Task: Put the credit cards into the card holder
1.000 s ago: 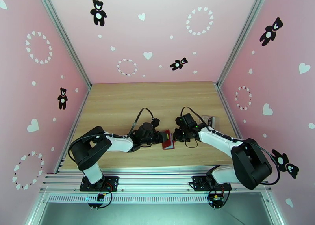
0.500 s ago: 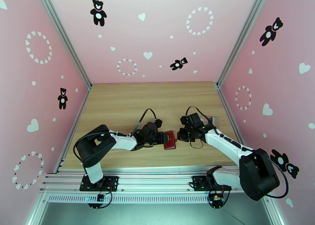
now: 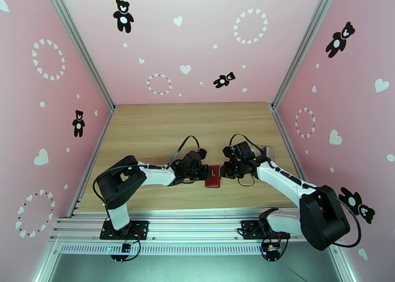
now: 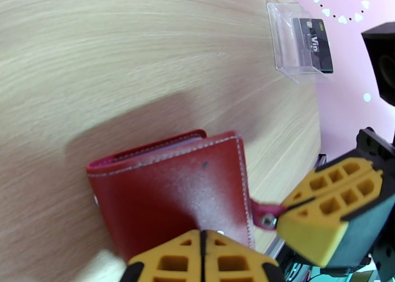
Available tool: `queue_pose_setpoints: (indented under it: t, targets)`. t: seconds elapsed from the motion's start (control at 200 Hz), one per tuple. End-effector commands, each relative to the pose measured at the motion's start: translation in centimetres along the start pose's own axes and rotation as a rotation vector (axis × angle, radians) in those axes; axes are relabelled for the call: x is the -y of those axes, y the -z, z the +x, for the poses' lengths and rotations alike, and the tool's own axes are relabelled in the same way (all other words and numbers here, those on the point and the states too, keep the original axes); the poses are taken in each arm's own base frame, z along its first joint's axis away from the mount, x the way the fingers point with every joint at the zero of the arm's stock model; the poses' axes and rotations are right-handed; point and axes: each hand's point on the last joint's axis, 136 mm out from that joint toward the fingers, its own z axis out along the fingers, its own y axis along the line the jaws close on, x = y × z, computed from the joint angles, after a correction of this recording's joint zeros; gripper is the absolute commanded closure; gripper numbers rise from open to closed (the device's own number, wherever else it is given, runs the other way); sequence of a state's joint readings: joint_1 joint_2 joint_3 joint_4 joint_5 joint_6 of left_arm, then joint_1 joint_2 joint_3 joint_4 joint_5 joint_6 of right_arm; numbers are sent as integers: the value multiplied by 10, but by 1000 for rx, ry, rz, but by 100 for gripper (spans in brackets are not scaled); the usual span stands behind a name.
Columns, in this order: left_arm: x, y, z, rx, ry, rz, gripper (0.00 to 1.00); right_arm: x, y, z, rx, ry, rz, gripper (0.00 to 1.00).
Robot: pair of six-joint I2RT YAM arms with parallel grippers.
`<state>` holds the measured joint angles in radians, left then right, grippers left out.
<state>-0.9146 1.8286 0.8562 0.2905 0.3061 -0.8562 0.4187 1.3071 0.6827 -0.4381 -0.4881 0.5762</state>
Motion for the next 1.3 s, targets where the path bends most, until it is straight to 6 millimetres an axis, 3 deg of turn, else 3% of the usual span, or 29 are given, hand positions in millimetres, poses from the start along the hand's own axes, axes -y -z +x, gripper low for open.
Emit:
queue_pose_setpoints:
  t: [0.0, 0.365, 0.535, 0.741, 0.761, 0.801, 1.296]
  targets:
    - [-9, -5, 5, -15, -11, -46, 94, -9, -7, -1, -29, 26, -29, 100]
    - [-4, 10, 4, 4, -27, -42, 94, 8, -33, 3, -83, -14, 8, 100]
    - [-22, 18, 6, 15, -19, -133, 93, 13, -39, 3, -91, -22, 19, 100]
    - [-32, 13, 15, -20, -5, -154, 91, 12, -37, 3, -99, -14, 24, 100]
    - [-44, 14, 24, -36, 3, -177, 91, 12, -37, 3, -99, -13, 23, 100]
    - [-47, 13, 26, -40, 4, -183, 91, 11, -37, 3, -100, -11, 22, 100]
    - [-46, 16, 26, -43, -10, -195, 92, -8, -28, -3, -94, 49, 45, 100]
